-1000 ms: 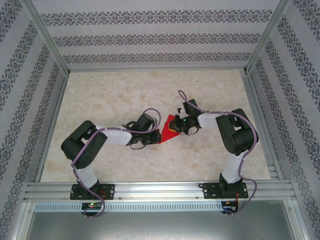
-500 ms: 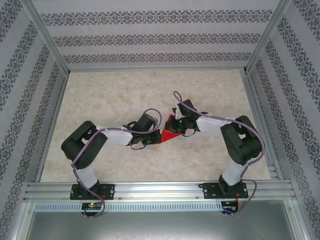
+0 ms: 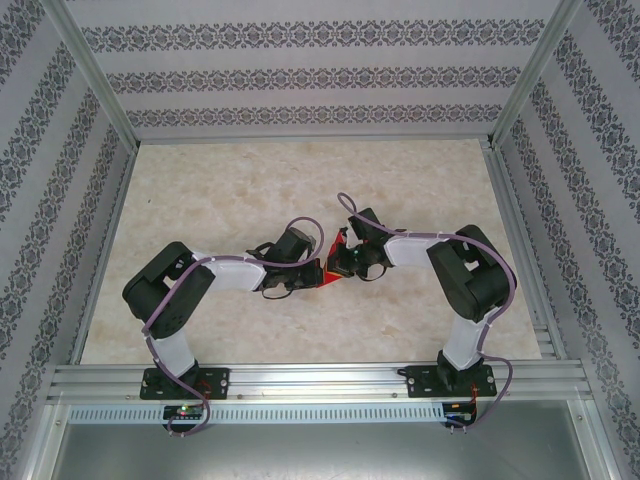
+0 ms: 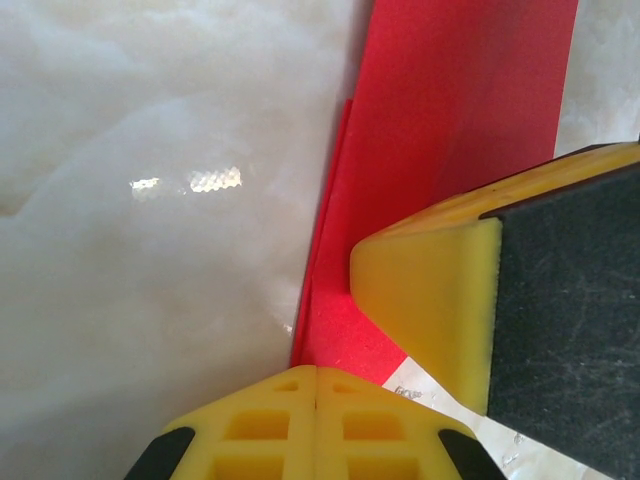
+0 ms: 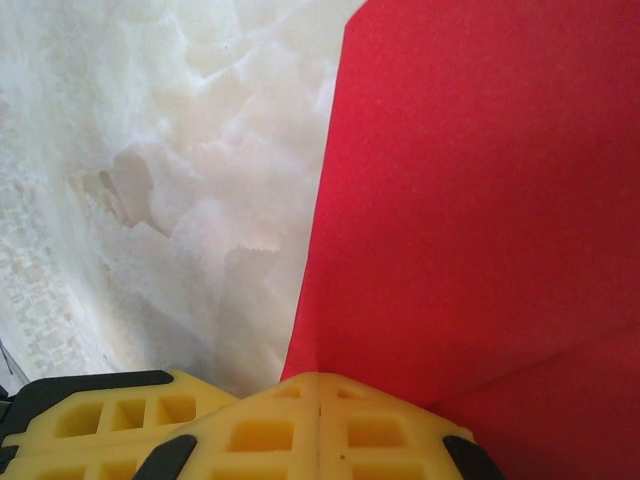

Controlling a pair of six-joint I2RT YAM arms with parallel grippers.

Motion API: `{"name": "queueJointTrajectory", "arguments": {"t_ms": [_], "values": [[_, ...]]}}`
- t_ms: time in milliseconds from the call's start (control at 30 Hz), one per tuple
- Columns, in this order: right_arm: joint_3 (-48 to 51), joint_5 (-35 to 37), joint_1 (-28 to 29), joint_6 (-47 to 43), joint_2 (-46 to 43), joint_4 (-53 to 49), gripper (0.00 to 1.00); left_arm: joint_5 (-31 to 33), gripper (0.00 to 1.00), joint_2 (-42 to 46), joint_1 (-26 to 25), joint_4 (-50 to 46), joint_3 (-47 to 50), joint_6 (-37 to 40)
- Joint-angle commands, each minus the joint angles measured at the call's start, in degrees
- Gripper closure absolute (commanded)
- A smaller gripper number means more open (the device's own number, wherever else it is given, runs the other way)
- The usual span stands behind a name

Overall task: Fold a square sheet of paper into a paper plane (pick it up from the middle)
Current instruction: Fourth fold the wing at the center of the table.

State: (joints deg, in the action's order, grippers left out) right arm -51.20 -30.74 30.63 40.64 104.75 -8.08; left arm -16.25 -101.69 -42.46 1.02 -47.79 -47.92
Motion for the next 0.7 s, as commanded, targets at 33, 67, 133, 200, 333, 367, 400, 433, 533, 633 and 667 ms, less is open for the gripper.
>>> {"name": "queueJointTrajectory", "arguments": {"t_ms": [33, 67, 133, 200, 333, 367, 400, 433, 533, 633, 667], "values": [[1.63, 2.44, -0.3, 0.23, 2.65, -0.55, 1.0, -1.59, 1.0, 0.66, -0.92, 4.06, 1.88, -2.04], [1.63, 2.45, -0.39, 0.14, 2.5, -0.56, 1.0, -1.86, 1.0, 1.02, -0.96, 5.75, 1.77, -2.3], [1.61, 2.58, -0.49, 0.04, 2.24, -0.64, 1.0, -2.03, 0.98, 1.28, -0.92, 7.85, 1.38, -2.56], [1.45, 2.46, -0.66, -0.04, 2.12, -0.72, 1.0, -2.0, 0.96, 0.79, -0.97, 8.25, 0.7, -2.33], [1.28, 2.12, -1.0, -0.02, 2.04, -0.54, 1.0, -0.81, 0.97, -1.49, -0.92, 6.61, 0.32, -1.96], [1.26, 2.04, -1.09, -0.04, 2.07, -0.62, 1.0, -0.65, 0.98, -2.09, -0.93, 5.84, 0.42, -2.0], [1.24, 1.96, -1.15, -0.04, 2.12, -0.56, 1.0, -0.43, 0.99, -2.48, -0.96, 5.1, 0.53, -2.04], [1.23, 1.91, -1.21, -0.11, 2.12, -0.59, 1.0, 0.22, 1.0, -2.61, -0.96, 4.76, 1.26, -2.28], [1.05, 1.83, -1.71, -0.38, 2.12, -0.68, 1.0, 1.84, 1.0, -2.57, -0.96, 2.63, 2.9, -3.06], [0.77, 1.83, -2.94, -0.99, 2.3, -1.04, 1.0, 2.33, 1.0, -2.31, -0.96, -0.52, 3.58, -3.36], [0.53, 1.91, -3.64, -1.32, 2.39, -1.27, 1.0, 2.52, 1.0, -2.16, -0.91, -1.44, 3.73, -3.63]]}}
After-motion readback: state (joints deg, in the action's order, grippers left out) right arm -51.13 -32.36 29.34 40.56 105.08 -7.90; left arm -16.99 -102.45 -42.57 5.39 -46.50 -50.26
